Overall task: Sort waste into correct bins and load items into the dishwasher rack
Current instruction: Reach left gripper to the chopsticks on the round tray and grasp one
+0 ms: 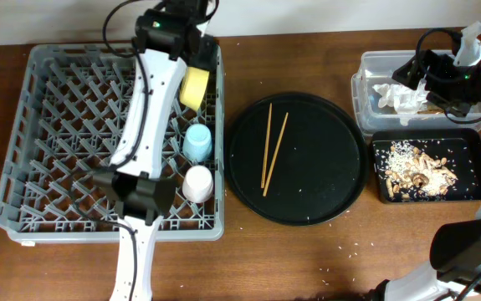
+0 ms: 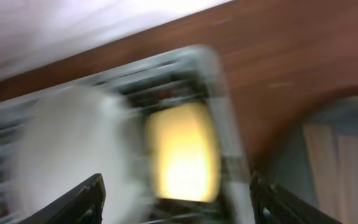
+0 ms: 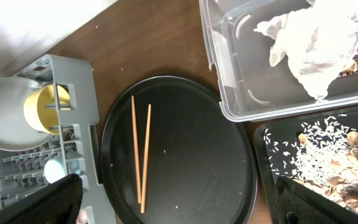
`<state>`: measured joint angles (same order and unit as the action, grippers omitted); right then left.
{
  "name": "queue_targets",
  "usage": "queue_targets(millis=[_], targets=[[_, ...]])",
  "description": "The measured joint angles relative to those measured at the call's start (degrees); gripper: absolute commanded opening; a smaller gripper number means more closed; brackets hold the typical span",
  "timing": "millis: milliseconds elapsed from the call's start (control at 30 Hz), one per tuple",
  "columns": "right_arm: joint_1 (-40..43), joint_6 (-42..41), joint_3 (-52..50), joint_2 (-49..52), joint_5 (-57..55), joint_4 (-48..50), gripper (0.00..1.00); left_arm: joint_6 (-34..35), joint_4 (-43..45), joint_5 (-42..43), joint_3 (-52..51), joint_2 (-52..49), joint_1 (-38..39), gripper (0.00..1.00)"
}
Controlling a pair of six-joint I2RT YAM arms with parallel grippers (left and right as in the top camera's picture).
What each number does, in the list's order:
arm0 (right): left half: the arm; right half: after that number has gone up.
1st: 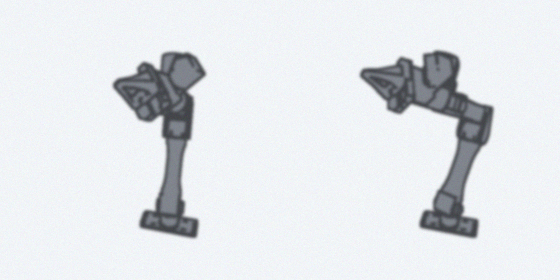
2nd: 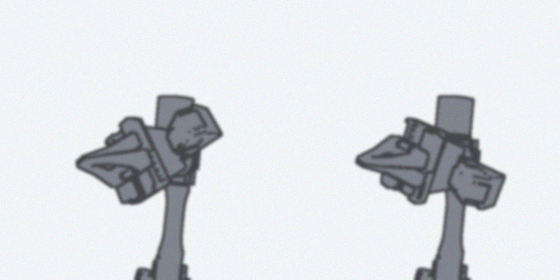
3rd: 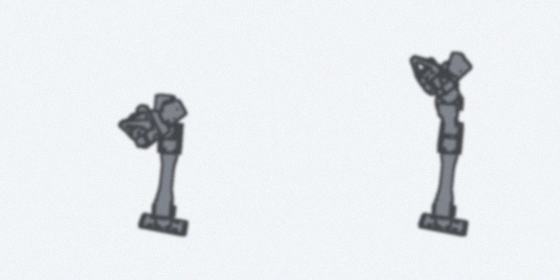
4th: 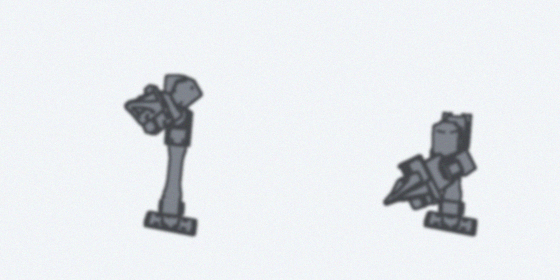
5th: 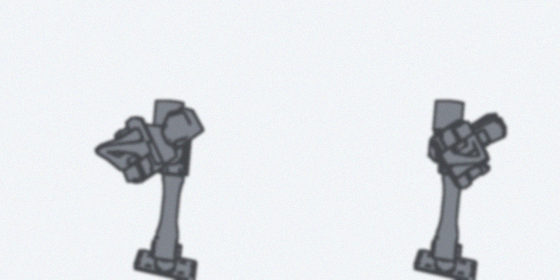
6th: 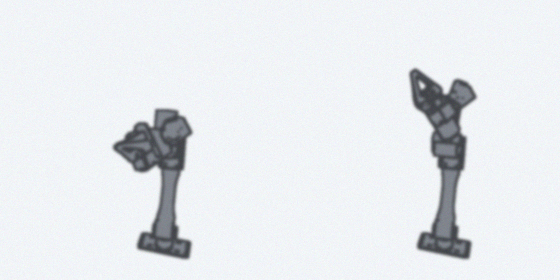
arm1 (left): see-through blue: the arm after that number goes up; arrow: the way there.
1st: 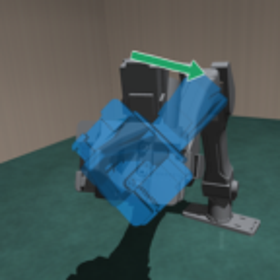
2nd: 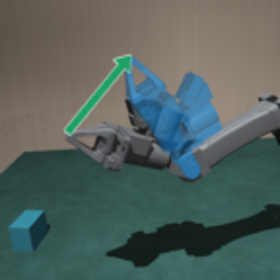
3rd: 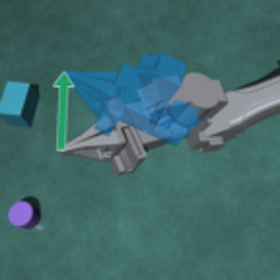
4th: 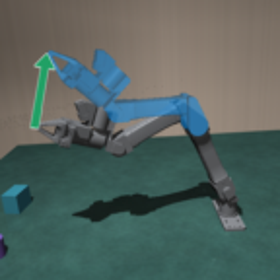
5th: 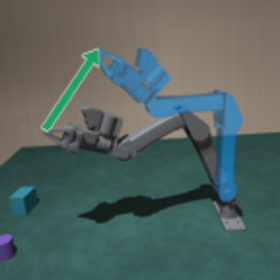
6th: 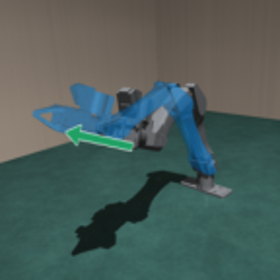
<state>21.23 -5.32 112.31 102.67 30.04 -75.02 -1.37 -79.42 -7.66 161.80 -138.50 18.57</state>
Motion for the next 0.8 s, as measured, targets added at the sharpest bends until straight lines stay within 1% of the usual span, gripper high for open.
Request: queue_targets(millis=[33,100,133,200,300,333,433,567,633,800], targets=[[0.02,-0.02,0.00,0.00,0.00,0.02,0.98,0.57,-0.02,4.98,0.13,0.94,0.35,0.72],[0.02,0.00,0.00,0.00,0.00,0.02,0.98,1.20,-0.09,11.72,-0.09,2.05,1.90,0.68],[0.00,0.00,0.00,0.00,0.00,0.02,0.99,1.42,-0.22,14.10,-0.98,2.34,3.34,0.63],[0.00,-0.04,0.00,0.00,0.00,0.02,0.99,1.68,0.13,16.48,-5.09,2.38,6.82,0.59],[0.00,0.00,0.00,0.00,0.00,0.02,0.98,2.05,1.73,17.09,-11.65,2.21,10.88,0.55],[0.00,-0.02,0.00,0.00,0.00,0.00,0.98,2.58,3.23,17.14,-15.82,2.19,13.38,0.52],[0.00,0.00,0.00,0.00,0.00,0.00,0.98,4.22,7.39,16.61,-22.80,2.10,16.37,0.51],[0.00,0.00,0.00,0.00,0.00,0.00,0.99,7.08,9.86,13.05,-30.14,2.10,17.49,0.51],[0.00,0.02,0.00,0.00,0.00,0.02,0.98,8.20,13.64,11.30,-34.10,2.12,17.46,0.51],[0.00,0.00,0.00,0.00,0.00,0.00,0.98,9.75,18.58,10.19,-40.52,2.10,17.49,0.51]])
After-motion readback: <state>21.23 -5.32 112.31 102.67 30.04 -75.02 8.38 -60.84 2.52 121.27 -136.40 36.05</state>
